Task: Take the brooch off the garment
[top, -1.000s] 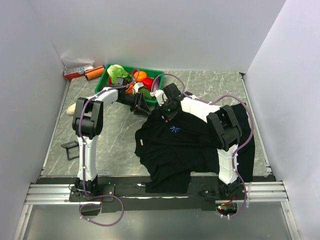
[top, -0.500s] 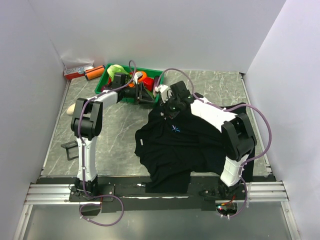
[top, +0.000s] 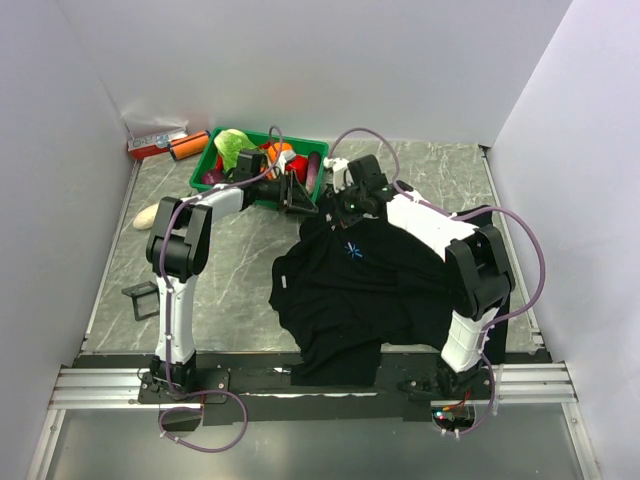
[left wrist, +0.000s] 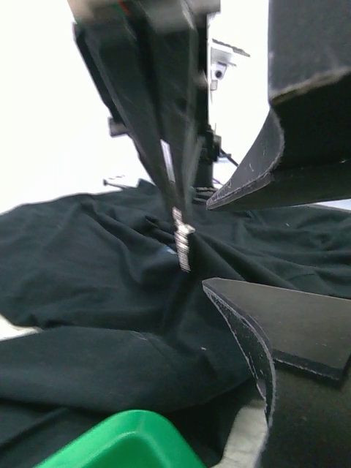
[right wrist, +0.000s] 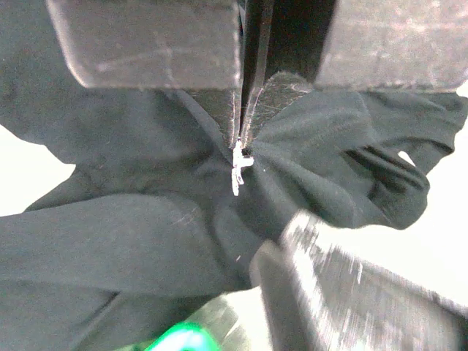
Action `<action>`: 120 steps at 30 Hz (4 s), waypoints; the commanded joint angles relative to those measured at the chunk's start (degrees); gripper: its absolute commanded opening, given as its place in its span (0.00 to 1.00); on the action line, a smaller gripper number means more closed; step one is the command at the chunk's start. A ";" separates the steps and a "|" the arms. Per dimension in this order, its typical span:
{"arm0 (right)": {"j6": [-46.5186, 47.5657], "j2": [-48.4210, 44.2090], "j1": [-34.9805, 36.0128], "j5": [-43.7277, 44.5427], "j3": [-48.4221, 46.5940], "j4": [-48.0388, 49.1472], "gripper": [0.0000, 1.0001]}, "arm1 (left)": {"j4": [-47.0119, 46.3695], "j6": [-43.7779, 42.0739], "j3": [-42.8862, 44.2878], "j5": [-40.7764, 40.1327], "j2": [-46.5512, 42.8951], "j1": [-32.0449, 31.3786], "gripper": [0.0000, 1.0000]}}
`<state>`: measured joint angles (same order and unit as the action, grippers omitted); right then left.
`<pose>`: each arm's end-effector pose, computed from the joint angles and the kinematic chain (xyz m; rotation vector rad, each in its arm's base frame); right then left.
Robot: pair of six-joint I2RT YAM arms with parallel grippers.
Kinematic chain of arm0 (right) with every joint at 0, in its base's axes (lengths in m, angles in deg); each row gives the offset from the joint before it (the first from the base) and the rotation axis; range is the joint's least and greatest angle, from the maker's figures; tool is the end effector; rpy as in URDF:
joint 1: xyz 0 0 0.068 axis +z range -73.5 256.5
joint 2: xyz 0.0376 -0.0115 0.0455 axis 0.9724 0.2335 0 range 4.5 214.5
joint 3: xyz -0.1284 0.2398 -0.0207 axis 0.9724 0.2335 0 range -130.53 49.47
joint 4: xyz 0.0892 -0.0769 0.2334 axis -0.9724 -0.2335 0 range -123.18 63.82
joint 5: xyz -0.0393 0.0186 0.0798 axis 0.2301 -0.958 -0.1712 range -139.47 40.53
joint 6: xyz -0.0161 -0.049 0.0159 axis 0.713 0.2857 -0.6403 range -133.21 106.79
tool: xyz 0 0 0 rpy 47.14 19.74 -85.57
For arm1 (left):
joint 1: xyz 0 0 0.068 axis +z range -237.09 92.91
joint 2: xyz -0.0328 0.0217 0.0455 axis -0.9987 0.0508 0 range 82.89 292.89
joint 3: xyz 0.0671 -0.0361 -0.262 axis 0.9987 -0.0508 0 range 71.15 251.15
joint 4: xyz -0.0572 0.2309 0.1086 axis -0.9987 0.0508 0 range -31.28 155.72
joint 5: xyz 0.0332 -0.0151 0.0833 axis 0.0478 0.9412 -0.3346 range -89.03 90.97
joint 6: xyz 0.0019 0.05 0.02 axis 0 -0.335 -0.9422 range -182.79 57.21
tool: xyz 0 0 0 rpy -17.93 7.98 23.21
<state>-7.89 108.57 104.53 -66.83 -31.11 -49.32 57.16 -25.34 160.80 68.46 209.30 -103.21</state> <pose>0.3542 0.2006 0.2484 -0.8288 2.2593 0.5476 0.4525 -0.1651 0.1769 0.3351 2.2593 -1.7910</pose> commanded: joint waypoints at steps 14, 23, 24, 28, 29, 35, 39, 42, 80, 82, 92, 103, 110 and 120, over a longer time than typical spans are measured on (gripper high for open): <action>-7.26 1.48 -2.89 -3.65 -7.49 1.26 0.00 | 12.39 -21.72 -3.41 -10.34 -8.98 -4.80 0.49; -6.90 2.98 -5.35 -7.74 -11.62 -4.64 0.00 | -0.11 -27.52 -12.31 -19.93 -19.27 -5.41 0.56; -6.90 2.98 -5.96 -8.82 -11.62 -4.55 0.00 | -0.19 -27.61 -11.87 -20.11 -18.75 -5.59 0.56; -8.31 2.72 -6.41 -11.72 -11.18 -4.20 0.00 | -2.21 -26.21 -10.28 -18.27 -16.99 -6.47 0.57; -8.40 2.72 -6.32 -12.25 -11.18 -4.11 0.00 | -2.74 -25.85 -10.19 -18.00 -16.81 -6.82 0.57; -9.71 2.45 -6.59 -14.01 -10.83 -3.58 0.00 | -4.94 -25.85 -10.28 -18.87 -15.58 -8.92 0.57; -9.98 2.45 -6.67 -14.98 -10.65 -3.58 0.00 | -4.51 -26.90 -9.32 -20.90 -14.26 -9.98 0.54; -10.07 2.27 -6.76 -15.33 -10.57 -3.50 0.00 | -2.48 -28.05 -7.74 -20.38 -12.68 -10.34 0.37; -3.04 1.66 -5.79 -14.89 -11.27 -12.46 0.00 | 5.60 -35.69 -5.18 -28.72 -15.93 -8.75 0.19; -2.86 1.66 -5.71 -15.76 -11.27 -13.42 0.00 | 5.17 -35.69 -5.53 -28.90 -16.28 -8.75 0.18; -1.98 4.12 -5.62 -20.96 -11.88 -15.18 0.00 | 2.53 -33.77 -6.06 -20.13 -16.98 -8.58 0.01; -3.74 6.40 -5.62 -18.23 -13.20 -17.47 0.00 | 4.37 -34.81 -6.68 -18.17 -19.27 -8.49 0.01; -1.37 8.51 -5.62 -23.41 -16.71 -22.65 0.00 | 4.55 -36.39 -7.20 -19.76 -19.01 -8.49 0.02; -0.05 7.29 -7.73 -27.63 -17.51 -24.24 0.00 | -0.35 -29.20 -9.31 -14.75 -19.53 -6.73 0.56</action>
<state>-9.39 116.59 97.16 -90.18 -46.02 -70.78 64.09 -58.52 152.52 49.53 193.93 -111.23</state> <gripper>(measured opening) 0.008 0.511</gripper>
